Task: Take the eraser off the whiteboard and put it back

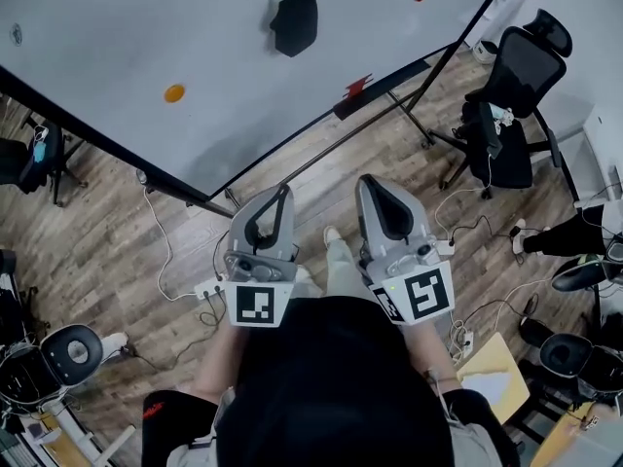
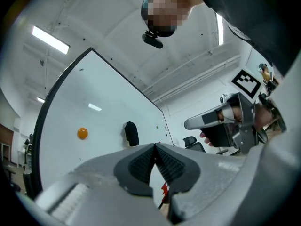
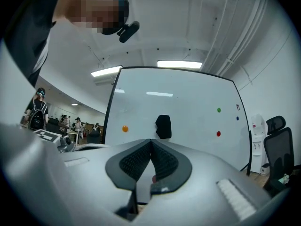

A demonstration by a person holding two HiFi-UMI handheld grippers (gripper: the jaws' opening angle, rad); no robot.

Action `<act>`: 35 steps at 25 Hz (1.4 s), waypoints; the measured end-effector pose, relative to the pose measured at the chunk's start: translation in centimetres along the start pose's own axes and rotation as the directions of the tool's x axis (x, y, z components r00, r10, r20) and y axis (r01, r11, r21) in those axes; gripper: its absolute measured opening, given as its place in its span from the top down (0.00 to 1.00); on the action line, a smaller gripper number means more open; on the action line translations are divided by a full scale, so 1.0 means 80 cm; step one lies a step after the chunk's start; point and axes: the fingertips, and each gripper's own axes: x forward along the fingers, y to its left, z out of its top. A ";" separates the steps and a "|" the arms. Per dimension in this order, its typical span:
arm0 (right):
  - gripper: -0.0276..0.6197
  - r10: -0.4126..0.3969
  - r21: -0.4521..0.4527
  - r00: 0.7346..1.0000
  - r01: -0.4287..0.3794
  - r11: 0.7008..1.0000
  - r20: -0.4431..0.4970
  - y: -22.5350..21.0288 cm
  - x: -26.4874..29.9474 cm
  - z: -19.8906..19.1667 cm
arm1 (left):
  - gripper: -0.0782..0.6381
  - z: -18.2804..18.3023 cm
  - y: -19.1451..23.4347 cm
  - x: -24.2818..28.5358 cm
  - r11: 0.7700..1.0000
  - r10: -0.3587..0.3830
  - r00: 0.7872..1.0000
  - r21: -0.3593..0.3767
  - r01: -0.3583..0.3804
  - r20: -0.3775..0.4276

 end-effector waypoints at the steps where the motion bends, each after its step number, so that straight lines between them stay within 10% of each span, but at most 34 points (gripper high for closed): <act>1: 0.95 0.011 -0.001 1.000 -0.011 1.000 -0.001 -0.002 0.009 0.001 | 0.89 -0.002 0.006 0.003 1.000 0.013 1.000 0.002 -0.013 -0.009; 24: 0.95 0.162 -0.050 0.987 -0.160 0.986 0.025 -0.065 0.197 0.024 | 0.89 -0.011 0.083 0.085 0.973 0.221 0.975 0.077 -0.218 -0.028; 35: 0.64 0.175 -0.023 0.984 -0.174 0.984 0.033 -0.071 0.262 0.031 | 0.89 -0.013 0.102 0.096 0.951 0.298 0.954 0.094 -0.295 -0.021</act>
